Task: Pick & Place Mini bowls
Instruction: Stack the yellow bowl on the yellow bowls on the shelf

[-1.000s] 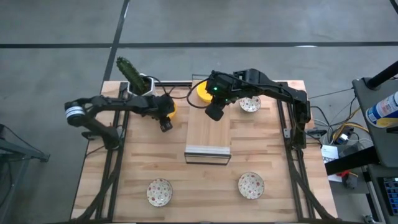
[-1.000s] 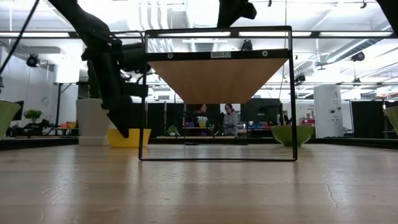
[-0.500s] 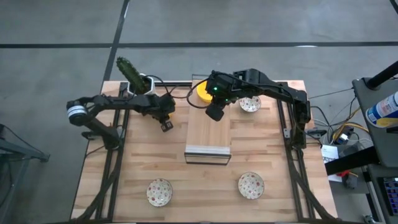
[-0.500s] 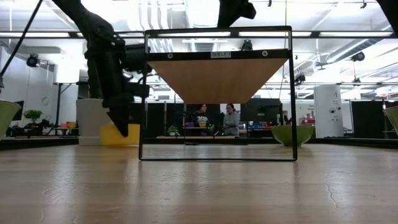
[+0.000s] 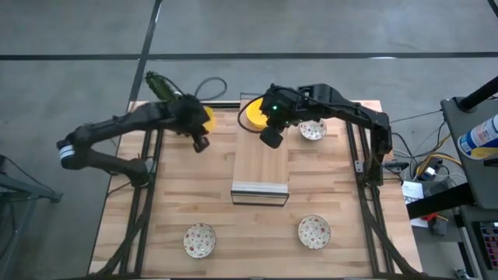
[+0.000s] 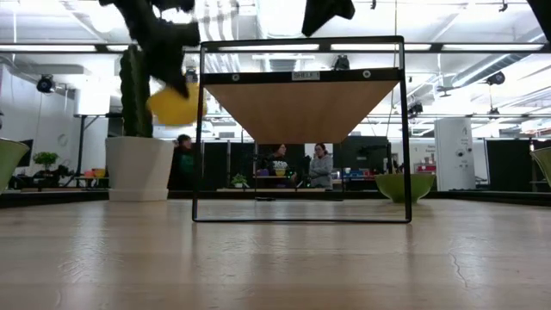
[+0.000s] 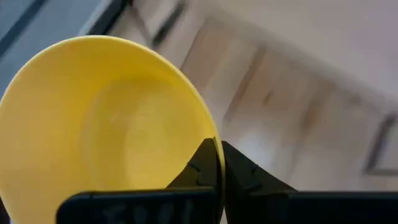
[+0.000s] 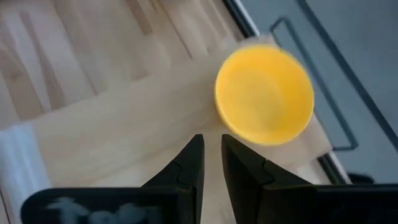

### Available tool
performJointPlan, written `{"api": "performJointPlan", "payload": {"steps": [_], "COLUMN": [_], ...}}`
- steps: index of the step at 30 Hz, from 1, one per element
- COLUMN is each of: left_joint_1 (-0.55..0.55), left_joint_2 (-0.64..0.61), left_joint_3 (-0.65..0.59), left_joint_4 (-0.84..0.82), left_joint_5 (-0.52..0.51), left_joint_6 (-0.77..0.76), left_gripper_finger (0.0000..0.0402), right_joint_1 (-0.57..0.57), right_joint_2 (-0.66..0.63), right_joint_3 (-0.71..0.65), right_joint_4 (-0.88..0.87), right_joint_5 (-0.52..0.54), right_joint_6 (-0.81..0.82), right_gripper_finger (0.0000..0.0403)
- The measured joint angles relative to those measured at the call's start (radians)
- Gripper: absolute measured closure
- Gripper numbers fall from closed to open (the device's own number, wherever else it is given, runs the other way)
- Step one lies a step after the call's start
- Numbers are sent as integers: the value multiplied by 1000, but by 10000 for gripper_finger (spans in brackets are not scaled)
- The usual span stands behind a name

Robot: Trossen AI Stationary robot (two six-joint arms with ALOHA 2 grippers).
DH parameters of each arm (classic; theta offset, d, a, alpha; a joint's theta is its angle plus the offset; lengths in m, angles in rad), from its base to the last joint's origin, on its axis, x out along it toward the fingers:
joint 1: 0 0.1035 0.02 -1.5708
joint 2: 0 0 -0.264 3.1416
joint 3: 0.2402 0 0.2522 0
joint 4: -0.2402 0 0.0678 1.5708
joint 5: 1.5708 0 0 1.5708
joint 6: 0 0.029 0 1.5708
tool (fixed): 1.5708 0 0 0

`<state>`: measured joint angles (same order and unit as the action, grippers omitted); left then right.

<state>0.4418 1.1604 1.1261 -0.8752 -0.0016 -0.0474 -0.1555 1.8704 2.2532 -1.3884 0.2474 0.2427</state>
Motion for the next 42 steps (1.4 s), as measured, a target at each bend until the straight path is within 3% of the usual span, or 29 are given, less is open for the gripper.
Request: {"api": "performJointPlan", "payload": {"steps": [10,18,27,42], "left_joint_1": [-32,-86,-89,-90], "left_joint_2": [43,190,363,658], "left_joint_3": [302,492,630,896], "left_joint_4": [-40,-56,-59,-69], "left_joint_5": [77,86,81,70], "left_joint_6": [-36,42,137,257], "left_gripper_finger": [401,401,401,401], "right_joint_1": [2,10,29,40], "right_joint_2": [-79,-208,-436,-691], "right_joint_3": [-26,-183,-520,-936], "right_joint_4": [244,506,826,1113], "right_joint_5": [-152,-354,-362,-357], "right_joint_6": [-142,-169,-191,-34], "right_gripper_finger": [351,351,351,351]}}
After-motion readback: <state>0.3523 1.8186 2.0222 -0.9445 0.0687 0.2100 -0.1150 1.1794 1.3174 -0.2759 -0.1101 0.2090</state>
